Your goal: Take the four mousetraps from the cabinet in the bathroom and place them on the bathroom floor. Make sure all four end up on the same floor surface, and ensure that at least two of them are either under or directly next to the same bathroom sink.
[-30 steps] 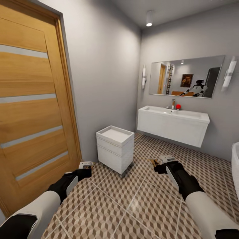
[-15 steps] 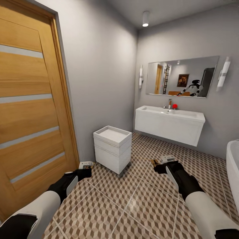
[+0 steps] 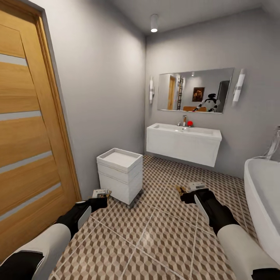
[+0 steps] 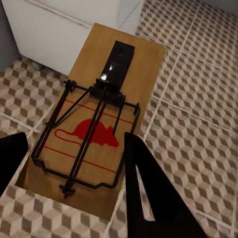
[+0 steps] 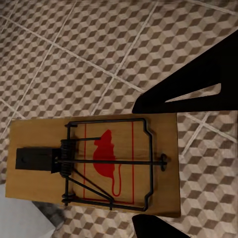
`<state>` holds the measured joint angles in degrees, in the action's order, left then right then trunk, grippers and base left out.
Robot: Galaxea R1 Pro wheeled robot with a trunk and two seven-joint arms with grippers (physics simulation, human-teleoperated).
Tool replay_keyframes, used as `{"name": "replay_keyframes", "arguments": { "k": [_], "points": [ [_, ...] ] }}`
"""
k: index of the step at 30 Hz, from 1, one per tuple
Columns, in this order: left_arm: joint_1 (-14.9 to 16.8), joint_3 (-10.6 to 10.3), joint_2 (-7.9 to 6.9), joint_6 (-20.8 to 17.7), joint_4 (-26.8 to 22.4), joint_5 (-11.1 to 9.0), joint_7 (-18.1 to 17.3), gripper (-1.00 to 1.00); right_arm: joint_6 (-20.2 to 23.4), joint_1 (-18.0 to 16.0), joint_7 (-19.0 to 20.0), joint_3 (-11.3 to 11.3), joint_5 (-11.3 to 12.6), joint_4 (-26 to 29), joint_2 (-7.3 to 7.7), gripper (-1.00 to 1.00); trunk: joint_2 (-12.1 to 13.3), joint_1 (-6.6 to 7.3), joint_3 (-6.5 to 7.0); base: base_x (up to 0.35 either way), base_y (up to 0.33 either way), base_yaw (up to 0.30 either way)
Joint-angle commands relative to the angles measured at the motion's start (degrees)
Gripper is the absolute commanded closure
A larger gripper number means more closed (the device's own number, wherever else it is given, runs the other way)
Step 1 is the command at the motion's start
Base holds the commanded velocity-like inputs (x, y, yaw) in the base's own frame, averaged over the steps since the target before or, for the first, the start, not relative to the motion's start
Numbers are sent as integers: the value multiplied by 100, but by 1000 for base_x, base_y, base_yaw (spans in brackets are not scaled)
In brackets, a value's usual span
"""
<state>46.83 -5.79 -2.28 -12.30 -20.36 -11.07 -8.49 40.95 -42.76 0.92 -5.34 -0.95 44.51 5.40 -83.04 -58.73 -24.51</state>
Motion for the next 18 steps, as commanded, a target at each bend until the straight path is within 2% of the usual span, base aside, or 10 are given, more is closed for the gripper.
{"name": "replay_keyframes", "arguments": {
  "k": [1, 18],
  "points": [
    [1, -45, -9, -30, -12, -59, 5, 100, 27, -5, 6, -20, -10, 5, 5, 100, -4, 0, -7, 0, 0, -291],
    [1, -45, -1, -26, -21, -53, 5, 100, 27, -5, 5, -19, -11, 5, 5, 100, -4, 0, -7, 0, 0, -293]
  ]
}}
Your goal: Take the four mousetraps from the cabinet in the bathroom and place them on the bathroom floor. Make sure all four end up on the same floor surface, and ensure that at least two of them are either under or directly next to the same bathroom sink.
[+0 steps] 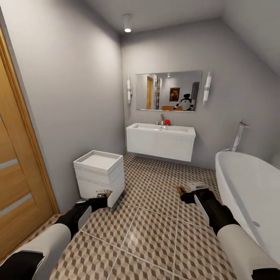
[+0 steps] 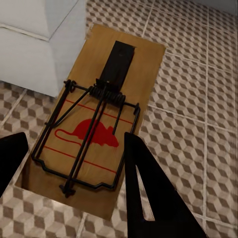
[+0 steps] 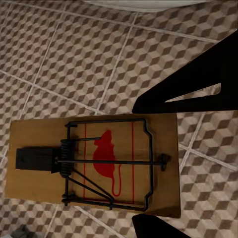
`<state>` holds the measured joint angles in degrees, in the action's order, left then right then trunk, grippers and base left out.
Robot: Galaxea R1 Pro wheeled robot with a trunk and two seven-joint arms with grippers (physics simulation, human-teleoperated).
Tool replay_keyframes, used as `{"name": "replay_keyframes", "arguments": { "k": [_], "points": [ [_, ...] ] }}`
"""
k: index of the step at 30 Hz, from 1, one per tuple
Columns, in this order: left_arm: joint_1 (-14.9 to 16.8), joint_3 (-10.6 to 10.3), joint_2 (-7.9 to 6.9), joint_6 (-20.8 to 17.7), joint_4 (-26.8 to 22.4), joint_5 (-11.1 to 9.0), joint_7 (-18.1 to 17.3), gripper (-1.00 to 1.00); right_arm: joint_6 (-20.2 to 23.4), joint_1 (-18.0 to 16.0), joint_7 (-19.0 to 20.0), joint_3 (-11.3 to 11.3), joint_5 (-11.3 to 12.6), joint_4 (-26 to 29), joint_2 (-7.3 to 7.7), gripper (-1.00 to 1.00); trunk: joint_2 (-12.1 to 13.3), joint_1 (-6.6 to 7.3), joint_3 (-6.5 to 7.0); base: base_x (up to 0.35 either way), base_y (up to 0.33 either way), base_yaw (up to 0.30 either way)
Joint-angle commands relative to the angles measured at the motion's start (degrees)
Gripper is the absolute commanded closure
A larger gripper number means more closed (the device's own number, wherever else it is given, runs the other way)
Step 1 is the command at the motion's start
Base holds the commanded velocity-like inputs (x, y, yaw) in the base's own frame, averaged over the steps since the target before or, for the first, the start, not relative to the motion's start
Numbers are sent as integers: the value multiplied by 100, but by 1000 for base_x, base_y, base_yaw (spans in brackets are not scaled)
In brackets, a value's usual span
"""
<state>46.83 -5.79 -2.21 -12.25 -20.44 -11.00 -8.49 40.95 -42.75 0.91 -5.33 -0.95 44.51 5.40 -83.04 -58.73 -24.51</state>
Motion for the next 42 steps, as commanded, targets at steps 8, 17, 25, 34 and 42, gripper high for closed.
{"name": "replay_keyframes", "arguments": {
  "k": [8, 17, 25, 34, 42],
  "points": [
    [1, -45, -10, -32, -13, -60, 5, 100, 27, -5, 9, -21, -11, 5, 5, 100, -4, 0, -7, 0, 0, -294],
    [1, -45, -13, -32, -13, -60, 5, 100, 27, -5, 5, -21, -14, 5, 5, 100, -4, 0, -7, 0, 0, -294],
    [1, -45, -16, -32, -13, -60, 5, 100, 23, -5, 5, -21, -16, 5, -9, 100, -4, 0, -7, 0, 0, -211],
    [1, -45, -17, -32, -13, -60, 5, 100, 27, -5, 5, -21, -19, 5, -10, 100, -4, 0, -7, 0, 0, -23],
    [1, -45, -12, -32, -13, -60, 13, 100, 17, -5, 5, -21, -12, 4, 3, 100, -4, 0, -7, 0, 0, -2]
  ]
}}
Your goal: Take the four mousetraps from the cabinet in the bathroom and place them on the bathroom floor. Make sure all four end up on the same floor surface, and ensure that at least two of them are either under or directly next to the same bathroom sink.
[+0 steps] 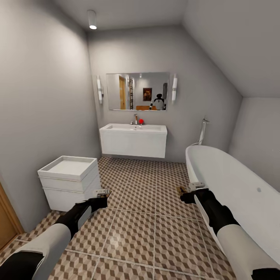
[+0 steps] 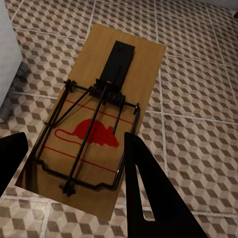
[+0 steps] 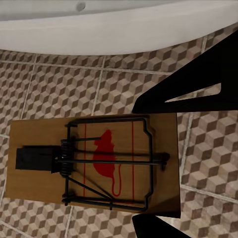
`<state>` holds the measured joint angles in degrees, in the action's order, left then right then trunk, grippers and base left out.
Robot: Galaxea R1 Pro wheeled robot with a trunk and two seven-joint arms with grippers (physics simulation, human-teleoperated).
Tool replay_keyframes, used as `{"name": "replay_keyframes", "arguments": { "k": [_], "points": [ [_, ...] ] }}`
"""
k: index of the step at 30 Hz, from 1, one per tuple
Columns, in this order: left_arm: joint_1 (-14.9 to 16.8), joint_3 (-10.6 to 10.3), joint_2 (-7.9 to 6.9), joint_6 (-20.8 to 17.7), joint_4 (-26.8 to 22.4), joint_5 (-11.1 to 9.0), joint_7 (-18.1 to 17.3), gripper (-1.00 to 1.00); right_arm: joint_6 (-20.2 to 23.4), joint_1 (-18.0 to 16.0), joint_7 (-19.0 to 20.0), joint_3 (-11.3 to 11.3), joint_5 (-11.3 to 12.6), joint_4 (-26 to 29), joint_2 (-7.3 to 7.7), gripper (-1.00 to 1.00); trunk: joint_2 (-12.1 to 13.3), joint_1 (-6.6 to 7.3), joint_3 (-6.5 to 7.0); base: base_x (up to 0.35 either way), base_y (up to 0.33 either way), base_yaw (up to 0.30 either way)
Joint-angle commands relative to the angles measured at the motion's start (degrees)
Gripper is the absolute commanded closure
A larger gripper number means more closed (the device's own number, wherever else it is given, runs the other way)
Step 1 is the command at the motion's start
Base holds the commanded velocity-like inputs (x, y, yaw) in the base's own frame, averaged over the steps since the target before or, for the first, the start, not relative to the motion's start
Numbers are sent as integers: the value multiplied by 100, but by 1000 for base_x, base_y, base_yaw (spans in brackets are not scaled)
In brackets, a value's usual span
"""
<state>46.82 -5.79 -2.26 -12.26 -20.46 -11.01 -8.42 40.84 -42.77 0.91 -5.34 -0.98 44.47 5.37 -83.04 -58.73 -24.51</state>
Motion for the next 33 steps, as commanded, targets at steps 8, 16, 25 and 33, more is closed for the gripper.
{"name": "replay_keyframes", "arguments": {
  "k": [8, 16, 25, 33],
  "points": [
    [2, -45, -3, -31, -8, -59, 2, 100, 24, -4, 6, -19, -8, 9, 8, 100, -4, 0, -7, 0, 0, 0],
    [2, -44, 5, -67, 24, -59, 4, 100, 22, -4, 6, -19, -9, 9, 2, 100, -4, 0, -7, 56, 12, 0],
    [2, -37, 6, -109, 12, -59, 6, 100, 21, -4, 7, -19, -8, 8, 0, 100, -4, 0, -7, 280, 80, 0],
    [2, -37, 6, -116, 16, -59, 7, 100, 21, -4, 14, -19, -8, 9, -2, 100, -4, 0, -7, 314, 92, 0]
  ]
}}
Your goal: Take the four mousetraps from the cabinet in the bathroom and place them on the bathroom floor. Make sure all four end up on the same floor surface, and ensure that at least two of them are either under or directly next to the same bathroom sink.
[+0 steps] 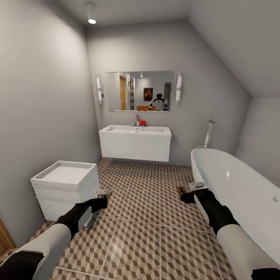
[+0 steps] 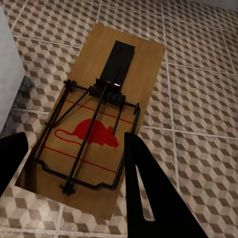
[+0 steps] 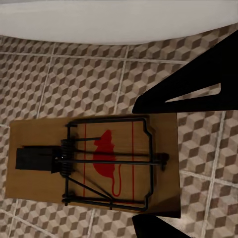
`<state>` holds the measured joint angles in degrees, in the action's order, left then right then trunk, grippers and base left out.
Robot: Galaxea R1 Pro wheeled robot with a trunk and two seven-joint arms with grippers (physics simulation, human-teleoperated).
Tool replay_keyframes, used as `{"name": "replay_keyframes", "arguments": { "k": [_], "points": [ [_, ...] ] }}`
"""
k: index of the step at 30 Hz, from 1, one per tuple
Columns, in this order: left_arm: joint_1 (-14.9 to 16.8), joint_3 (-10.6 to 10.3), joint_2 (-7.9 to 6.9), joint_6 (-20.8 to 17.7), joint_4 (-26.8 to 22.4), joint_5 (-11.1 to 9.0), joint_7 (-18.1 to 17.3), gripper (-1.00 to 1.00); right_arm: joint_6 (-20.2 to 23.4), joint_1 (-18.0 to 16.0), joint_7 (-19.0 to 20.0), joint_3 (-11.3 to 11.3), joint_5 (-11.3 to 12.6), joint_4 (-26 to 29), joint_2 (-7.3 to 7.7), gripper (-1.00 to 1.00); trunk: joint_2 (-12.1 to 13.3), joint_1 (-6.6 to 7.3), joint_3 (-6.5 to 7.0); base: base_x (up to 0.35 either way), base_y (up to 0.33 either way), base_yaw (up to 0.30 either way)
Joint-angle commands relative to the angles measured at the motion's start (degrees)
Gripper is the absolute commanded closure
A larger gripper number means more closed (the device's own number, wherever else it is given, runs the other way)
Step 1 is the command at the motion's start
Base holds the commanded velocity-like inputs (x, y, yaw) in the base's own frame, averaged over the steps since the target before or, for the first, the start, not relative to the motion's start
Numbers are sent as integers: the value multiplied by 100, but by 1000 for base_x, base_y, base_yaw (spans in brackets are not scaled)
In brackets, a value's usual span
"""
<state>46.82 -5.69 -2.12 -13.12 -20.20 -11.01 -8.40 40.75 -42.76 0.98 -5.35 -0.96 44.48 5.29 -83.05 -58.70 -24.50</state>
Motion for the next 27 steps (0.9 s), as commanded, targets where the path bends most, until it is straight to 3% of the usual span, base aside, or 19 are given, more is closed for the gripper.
{"name": "replay_keyframes", "arguments": {
  "k": [1, 13, 27],
  "points": [
    [2, -46, -7, -30, -10, -59, 5, 100, 30, -4, 7, -19, -9, 8, 6, 100, -3, -3, -7, 316, 93, 0],
    [2, -46, -7, -28, -10, -59, 11, 100, 3, -4, 6, -19, -4, 4, 7, 100, -3, -3, -7, 316, 93, -17],
    [2, -46, -7, -20, -10, -59, 5, 100, 38, -4, -1, -19, -9, 5, 0, 100, -3, -3, -7, 317, 93, -225]
  ]
}}
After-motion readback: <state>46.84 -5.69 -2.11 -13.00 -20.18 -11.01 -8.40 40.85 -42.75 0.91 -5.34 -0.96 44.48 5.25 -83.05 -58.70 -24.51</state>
